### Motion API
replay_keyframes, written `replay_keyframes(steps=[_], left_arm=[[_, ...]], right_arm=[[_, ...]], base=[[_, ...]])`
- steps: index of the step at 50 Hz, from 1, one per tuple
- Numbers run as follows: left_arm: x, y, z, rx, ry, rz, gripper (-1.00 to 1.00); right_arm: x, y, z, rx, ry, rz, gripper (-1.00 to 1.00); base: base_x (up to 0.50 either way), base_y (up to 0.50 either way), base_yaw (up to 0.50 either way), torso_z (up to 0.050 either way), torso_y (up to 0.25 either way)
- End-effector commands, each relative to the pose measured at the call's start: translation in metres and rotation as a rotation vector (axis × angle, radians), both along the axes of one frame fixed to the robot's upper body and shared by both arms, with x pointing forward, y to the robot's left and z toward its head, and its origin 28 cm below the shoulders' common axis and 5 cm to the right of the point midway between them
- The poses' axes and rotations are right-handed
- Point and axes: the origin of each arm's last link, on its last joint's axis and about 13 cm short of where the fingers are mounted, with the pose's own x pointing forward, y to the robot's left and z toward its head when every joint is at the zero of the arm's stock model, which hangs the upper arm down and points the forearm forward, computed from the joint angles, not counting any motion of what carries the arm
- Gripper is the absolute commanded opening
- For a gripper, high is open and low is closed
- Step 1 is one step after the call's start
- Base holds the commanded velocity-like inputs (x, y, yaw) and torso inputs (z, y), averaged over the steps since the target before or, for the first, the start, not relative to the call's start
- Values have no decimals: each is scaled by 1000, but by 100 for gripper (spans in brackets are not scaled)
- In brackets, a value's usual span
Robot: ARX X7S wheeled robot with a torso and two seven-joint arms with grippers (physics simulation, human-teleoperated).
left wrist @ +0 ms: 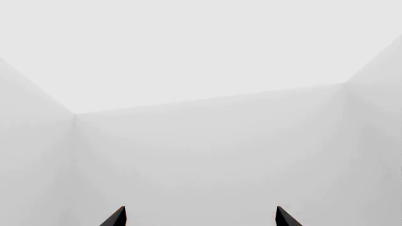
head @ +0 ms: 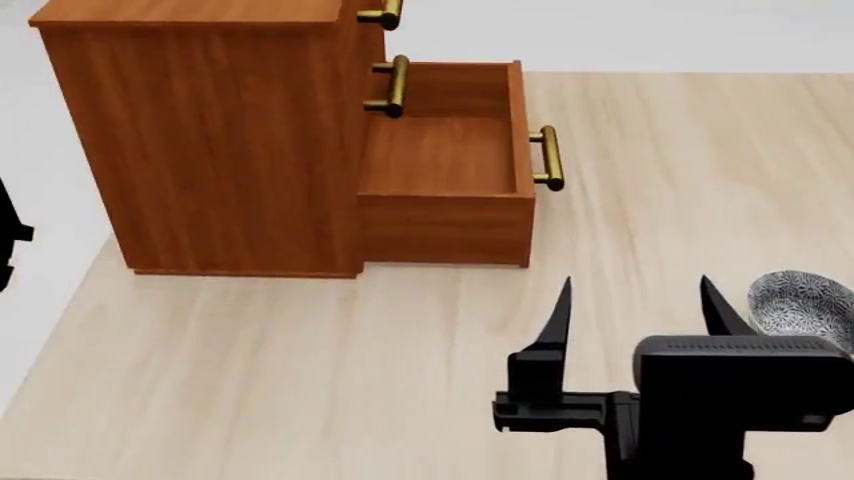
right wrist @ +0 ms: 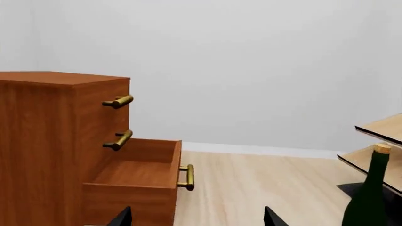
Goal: Close the bottom drawer of the cabinet and open the top drawer.
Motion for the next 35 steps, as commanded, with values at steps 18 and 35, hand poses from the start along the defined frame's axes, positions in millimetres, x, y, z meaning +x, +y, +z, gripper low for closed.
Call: replay_keyframes(steps=[18,35], left_arm=[[-4,-1,3,-16,-29,-15,100],[-3,0,3,-16,-27,-9,100]], right_arm=[[-1,-1,0,2,-2,-9,100],[0,-1,0,0,0,-10,100]], base=[[95,0,0,0,0],[266,0,0,0,0]])
